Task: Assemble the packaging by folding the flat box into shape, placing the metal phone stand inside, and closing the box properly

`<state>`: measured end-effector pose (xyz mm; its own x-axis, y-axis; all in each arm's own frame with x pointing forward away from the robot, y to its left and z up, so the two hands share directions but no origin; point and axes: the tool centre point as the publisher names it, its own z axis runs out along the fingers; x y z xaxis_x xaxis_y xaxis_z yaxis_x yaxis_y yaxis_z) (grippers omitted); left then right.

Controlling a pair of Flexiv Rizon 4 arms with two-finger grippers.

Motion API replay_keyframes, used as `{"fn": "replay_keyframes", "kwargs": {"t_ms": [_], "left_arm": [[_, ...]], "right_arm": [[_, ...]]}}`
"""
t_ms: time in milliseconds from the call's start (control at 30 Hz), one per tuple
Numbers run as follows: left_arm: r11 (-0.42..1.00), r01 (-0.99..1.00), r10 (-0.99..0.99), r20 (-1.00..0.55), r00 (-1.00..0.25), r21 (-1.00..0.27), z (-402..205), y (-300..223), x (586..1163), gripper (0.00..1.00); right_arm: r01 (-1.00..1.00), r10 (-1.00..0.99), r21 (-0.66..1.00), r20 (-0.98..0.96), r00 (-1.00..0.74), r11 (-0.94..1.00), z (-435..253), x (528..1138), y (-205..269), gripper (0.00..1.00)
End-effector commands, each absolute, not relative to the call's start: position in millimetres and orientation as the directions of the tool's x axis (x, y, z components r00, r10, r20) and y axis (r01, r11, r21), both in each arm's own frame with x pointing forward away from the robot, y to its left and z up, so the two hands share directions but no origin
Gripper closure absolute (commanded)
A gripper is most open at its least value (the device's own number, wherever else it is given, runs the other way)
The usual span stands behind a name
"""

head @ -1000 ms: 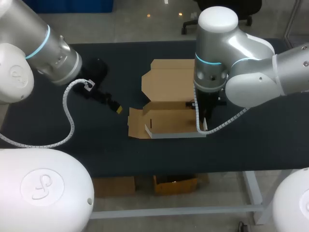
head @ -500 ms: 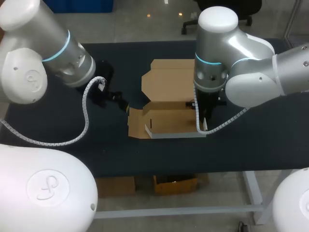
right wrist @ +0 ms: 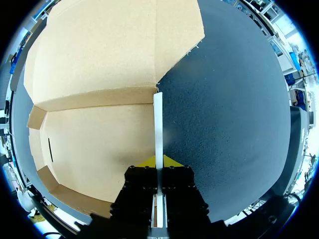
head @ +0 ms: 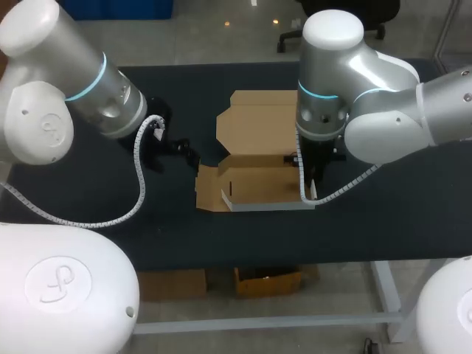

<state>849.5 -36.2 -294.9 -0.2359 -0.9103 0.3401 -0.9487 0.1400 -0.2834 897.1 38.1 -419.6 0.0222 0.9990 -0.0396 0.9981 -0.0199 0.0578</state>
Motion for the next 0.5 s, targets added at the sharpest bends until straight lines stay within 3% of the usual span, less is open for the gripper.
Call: {"fn": "replay_keyframes", "kwargs": {"t_ms": [33,500], "left_arm": [[0.119,-0.958,-0.889,0.401,-0.219,-0.259,-318.6,-37.9,862.7,0.0],[0.071,-0.986,-0.828,0.542,-0.143,-0.152,-355.1,-38.3,880.0,0.0]], "right_arm": [[0.998,0.999,0.057,-0.04,0.022,-0.02,-420.7,897.2,38.1,1.0],[0.998,0.999,0.057,-0.04,0.022,-0.02,-420.7,897.2,38.1,1.0]]}}
